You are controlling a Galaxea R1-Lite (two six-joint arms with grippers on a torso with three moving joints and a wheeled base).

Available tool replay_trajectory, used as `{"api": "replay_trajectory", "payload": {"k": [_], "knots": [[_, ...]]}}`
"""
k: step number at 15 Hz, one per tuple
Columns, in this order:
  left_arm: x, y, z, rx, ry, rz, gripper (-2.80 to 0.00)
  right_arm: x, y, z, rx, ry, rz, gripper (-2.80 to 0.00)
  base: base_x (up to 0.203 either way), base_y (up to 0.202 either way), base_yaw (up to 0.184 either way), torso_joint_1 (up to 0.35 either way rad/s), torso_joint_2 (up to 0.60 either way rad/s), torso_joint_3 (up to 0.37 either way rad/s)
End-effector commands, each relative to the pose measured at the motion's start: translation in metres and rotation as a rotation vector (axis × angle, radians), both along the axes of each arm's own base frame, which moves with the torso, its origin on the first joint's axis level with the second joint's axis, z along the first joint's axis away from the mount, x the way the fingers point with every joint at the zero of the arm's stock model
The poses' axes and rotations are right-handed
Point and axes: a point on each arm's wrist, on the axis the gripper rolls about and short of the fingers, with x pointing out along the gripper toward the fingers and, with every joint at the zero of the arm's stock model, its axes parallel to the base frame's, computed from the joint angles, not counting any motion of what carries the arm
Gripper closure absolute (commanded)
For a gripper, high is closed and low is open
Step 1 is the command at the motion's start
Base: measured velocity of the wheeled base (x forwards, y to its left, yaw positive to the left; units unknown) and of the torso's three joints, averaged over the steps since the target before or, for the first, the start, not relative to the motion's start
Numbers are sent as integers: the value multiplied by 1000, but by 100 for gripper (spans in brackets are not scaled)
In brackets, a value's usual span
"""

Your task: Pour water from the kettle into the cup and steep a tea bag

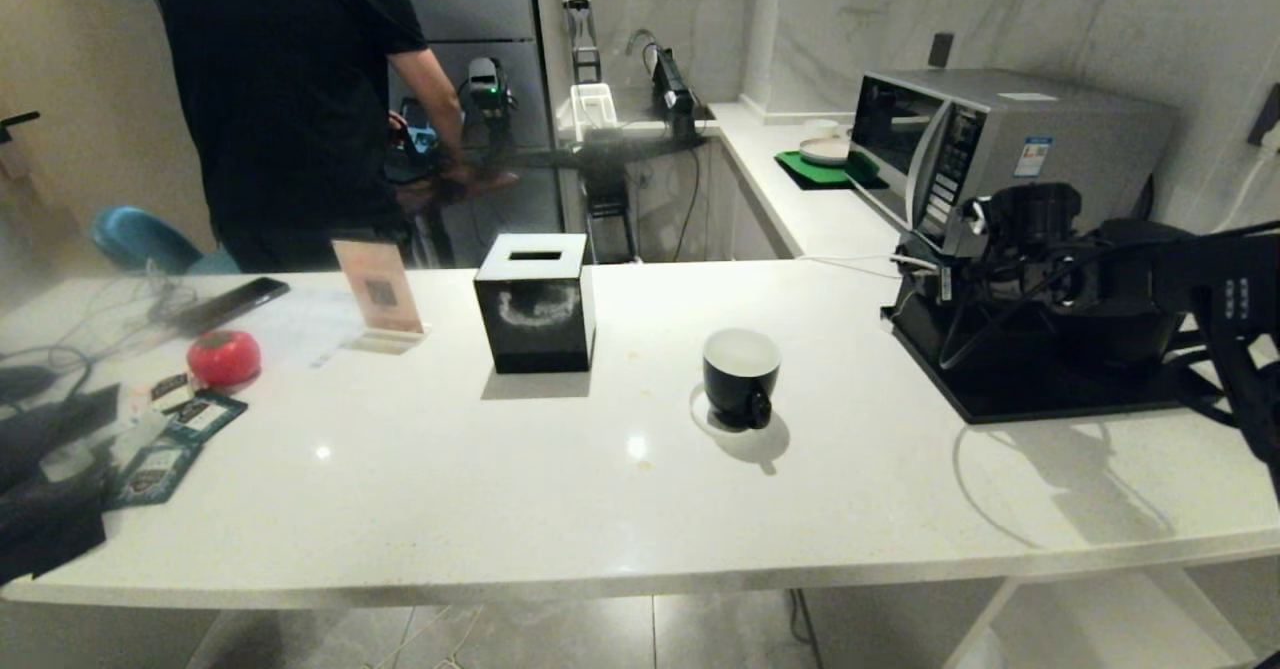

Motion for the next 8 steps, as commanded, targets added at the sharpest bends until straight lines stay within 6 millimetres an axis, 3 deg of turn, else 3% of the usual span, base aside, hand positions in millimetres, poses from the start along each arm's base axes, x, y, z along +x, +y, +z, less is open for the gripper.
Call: {"api": "replay_trajectory", "payload": {"k": [1,8], "knots": [[0,0,0,0,0,0,0,1,0,-4,-2,3,-3,-280,0,0,0,0,0,0],[0,0,0,0,0,0,0,2,-1,-4,-2,0,-4,-280,0,0,0,0,0,0]]}}
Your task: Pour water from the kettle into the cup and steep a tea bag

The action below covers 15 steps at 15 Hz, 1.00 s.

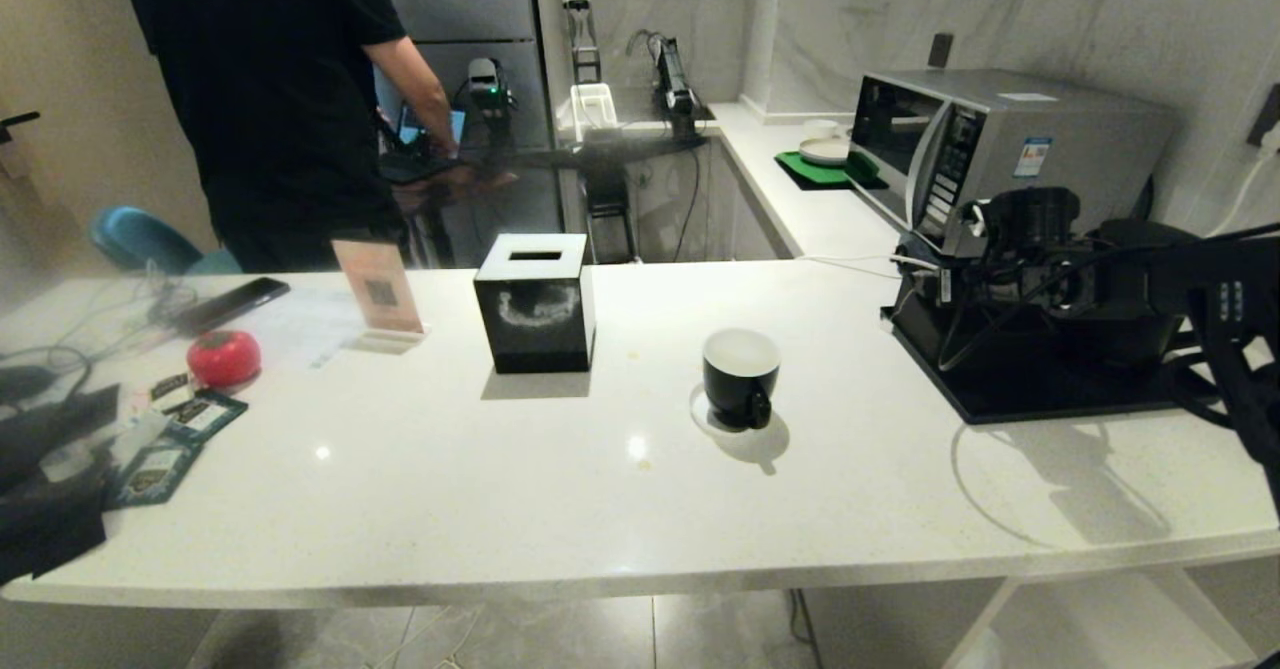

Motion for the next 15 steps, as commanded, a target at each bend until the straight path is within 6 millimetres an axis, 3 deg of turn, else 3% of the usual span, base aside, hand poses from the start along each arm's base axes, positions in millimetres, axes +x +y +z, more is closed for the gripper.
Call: {"api": "replay_trajectory", "payload": {"k": [1,12,13,14,15], "knots": [[0,0,0,-1,0,1,0,0,0,1,-1,-1,0,-280,0,0,0,0,0,0],[0,0,0,-1,0,1,0,1,0,3,0,-29,-2,-280,0,0,0,0,0,0],[0,0,0,-1,0,1,0,1,0,3,0,-30,-2,-201,0,0,0,0,0,0],[0,0,0,-1,0,1,0,1,0,3,0,-29,-1,0,0,0,0,0,0,0],[0,0,0,-1,0,1,0,1,0,3,1,-30,0,0,0,0,0,0,0,0]]}}
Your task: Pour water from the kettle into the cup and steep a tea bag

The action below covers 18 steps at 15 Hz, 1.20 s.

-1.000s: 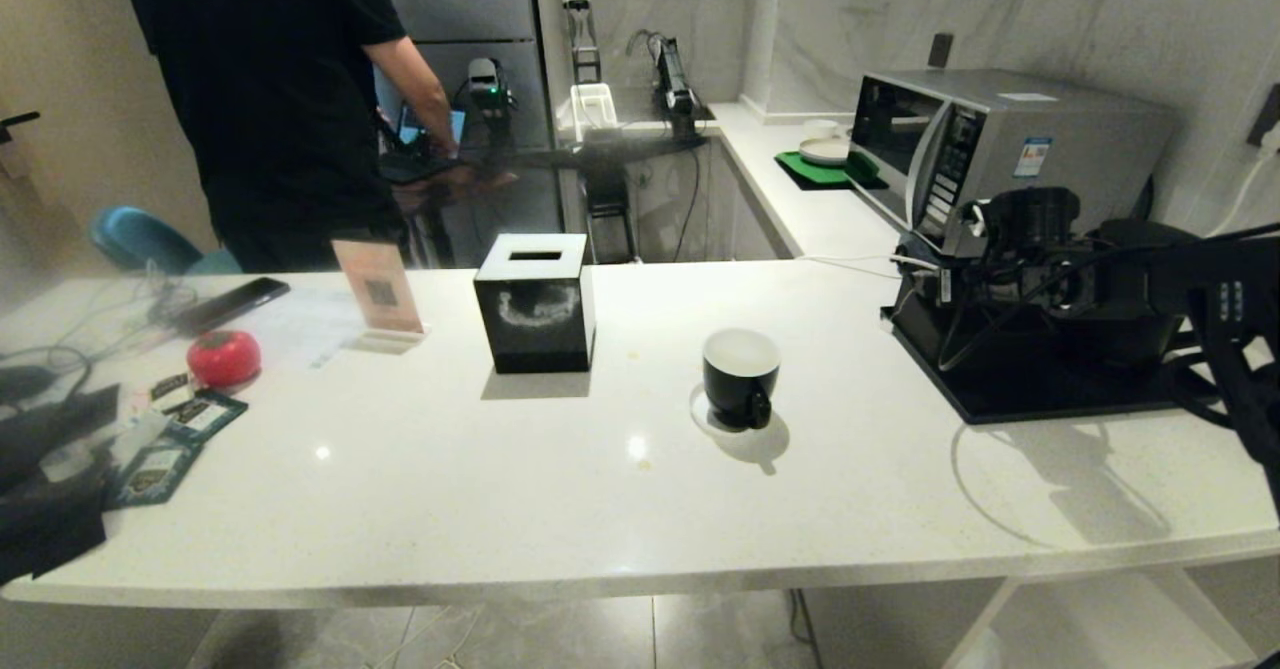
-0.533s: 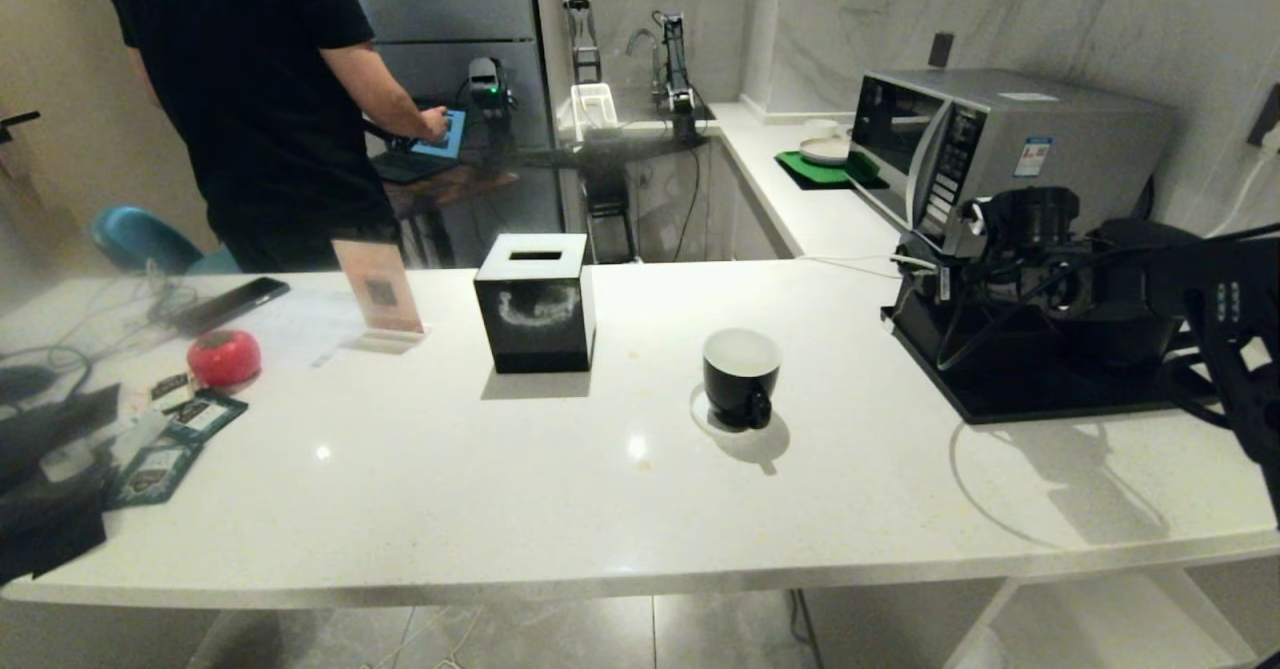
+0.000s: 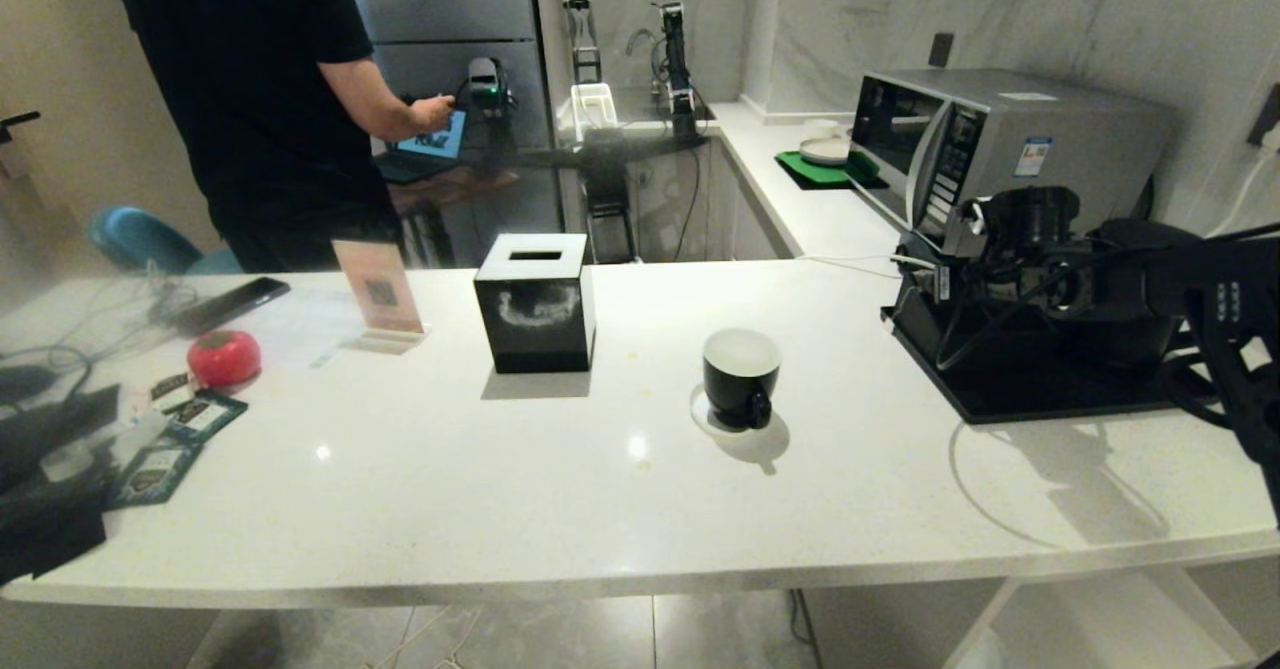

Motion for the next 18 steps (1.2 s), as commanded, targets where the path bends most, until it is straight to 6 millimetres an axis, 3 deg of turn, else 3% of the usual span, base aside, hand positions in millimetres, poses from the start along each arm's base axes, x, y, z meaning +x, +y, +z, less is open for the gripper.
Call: {"api": "replay_trajectory", "payload": {"k": [1,18], "knots": [[0,0,0,0,0,0,0,0,-1,1,2,-3,-3,0,0,0,0,0,0,0],[0,0,0,0,0,0,0,-4,-1,14,45,-41,-24,0,0,0,0,0,0,0]]}}
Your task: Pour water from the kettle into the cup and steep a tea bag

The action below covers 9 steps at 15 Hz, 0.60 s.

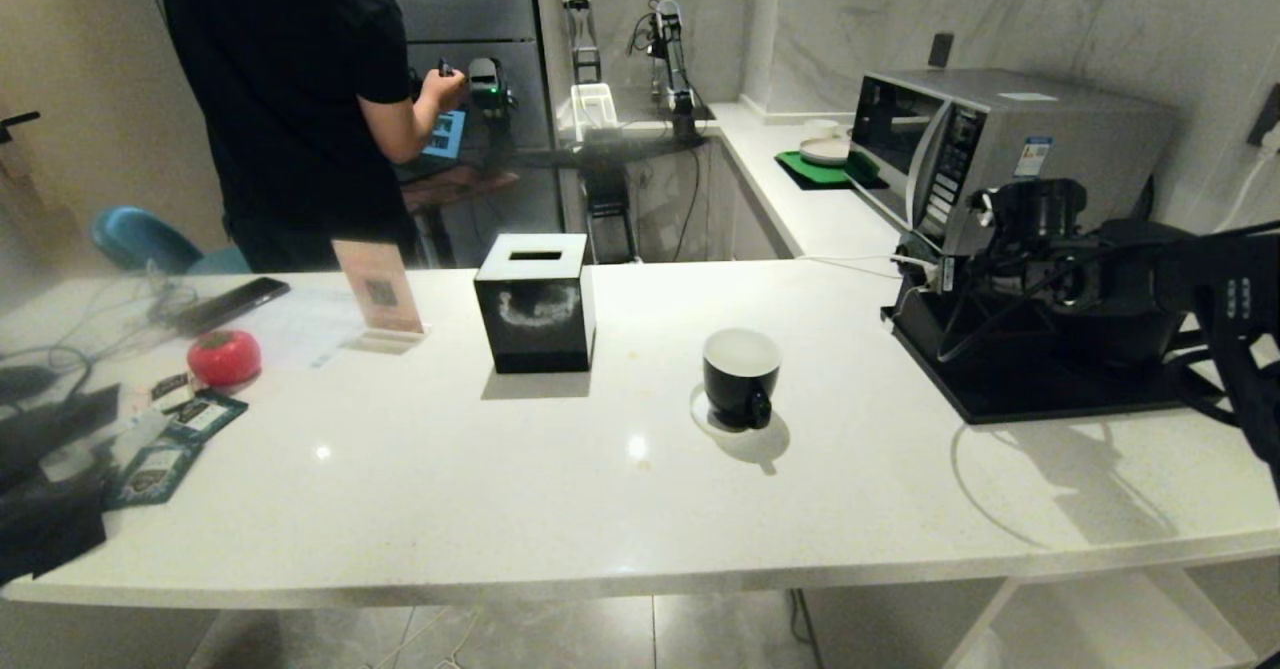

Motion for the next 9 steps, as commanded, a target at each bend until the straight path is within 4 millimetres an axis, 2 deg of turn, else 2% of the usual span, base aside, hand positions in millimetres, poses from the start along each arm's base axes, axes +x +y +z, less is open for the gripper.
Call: {"api": "replay_trajectory", "payload": {"k": [1,9], "knots": [[0,0,0,0,0,1,0,-1,0,5,-1,-12,0,0,0,0,0,0,0,0],[0,0,0,0,0,1,0,-5,0,13,16,-27,-9,0,0,0,0,0,0,0]]}}
